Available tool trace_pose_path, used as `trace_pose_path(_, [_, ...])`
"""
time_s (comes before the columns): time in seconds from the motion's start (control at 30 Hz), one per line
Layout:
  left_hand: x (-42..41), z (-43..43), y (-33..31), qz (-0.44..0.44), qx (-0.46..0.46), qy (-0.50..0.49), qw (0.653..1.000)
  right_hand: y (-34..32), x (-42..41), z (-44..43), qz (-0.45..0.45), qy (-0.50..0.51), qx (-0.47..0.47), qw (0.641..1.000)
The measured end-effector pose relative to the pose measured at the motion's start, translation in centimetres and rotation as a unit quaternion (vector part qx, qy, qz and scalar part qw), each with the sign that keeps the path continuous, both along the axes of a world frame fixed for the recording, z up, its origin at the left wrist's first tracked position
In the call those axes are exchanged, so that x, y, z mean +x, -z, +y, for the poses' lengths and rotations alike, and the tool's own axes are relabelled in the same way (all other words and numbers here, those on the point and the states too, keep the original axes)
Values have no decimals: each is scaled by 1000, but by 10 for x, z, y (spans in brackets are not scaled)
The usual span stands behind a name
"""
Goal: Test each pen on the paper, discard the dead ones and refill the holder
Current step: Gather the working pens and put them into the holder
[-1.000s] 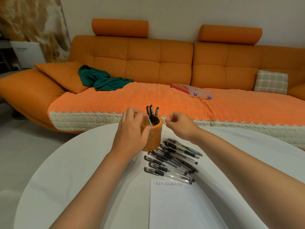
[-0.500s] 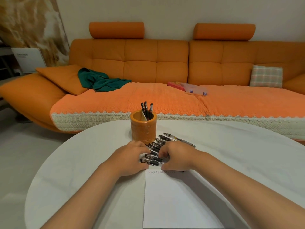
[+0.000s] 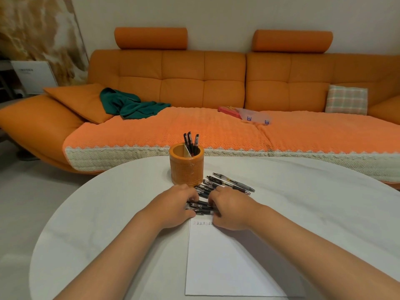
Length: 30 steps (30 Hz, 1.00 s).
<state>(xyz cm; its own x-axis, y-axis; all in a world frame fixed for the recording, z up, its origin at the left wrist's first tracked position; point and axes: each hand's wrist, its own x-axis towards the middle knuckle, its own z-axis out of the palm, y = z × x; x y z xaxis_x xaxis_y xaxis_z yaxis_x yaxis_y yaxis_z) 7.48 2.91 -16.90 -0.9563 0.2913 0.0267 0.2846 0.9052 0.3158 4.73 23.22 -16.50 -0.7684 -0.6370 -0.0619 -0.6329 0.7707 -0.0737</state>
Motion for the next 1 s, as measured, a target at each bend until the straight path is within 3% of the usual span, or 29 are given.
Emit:
trace_pose_path(0.37, [1, 2, 2, 1, 53, -9, 999, 2, 1, -5, 92, -35, 66, 993])
trace_pose_path(0.53, [2, 4, 4, 9, 15, -6, 1000, 8, 4, -4, 149, -73, 81, 983])
trace_pose_path(0.87, [1, 0, -2, -5, -42, 11, 999, 7, 5, 0, 75, -34, 9, 997])
trace_pose_path(1.0, [1, -2, -3, -7, -28, 3, 1000, 5, 3, -4, 75, -15, 33, 997])
